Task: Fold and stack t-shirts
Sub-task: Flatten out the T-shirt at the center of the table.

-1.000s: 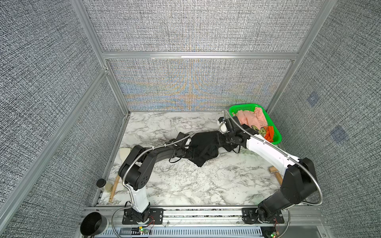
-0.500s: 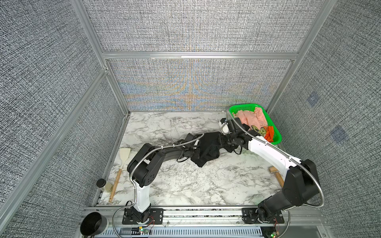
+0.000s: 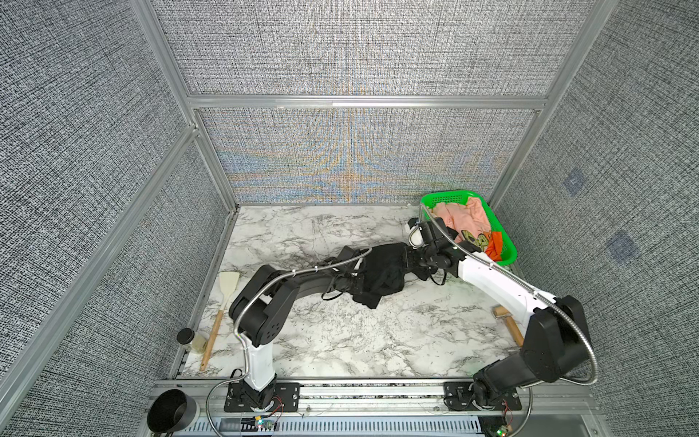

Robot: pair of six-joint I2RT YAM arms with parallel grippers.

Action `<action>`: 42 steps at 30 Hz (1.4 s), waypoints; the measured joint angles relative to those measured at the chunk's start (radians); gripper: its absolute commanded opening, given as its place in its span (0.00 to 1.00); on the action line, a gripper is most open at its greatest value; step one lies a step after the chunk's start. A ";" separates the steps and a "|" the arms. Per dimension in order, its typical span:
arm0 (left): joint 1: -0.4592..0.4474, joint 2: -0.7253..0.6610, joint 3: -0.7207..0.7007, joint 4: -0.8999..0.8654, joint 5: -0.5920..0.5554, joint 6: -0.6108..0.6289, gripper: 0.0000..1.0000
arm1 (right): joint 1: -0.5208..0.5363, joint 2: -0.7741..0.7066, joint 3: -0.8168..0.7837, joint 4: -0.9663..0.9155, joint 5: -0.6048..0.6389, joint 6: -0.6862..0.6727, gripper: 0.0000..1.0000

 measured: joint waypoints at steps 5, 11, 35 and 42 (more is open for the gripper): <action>0.121 -0.235 0.048 -0.097 -0.154 0.038 0.00 | -0.009 -0.016 -0.018 0.001 0.010 -0.021 0.21; 0.157 -0.331 0.256 -0.185 -0.469 0.265 0.00 | 0.005 0.041 0.039 0.000 -0.024 -0.060 0.71; 0.226 -0.349 0.653 -0.172 -0.290 0.613 0.00 | 0.138 0.225 0.206 0.126 -0.001 -0.137 0.99; 0.209 -0.348 0.713 -0.207 -0.186 0.563 0.00 | 0.140 0.166 0.161 0.256 -0.078 -0.111 0.99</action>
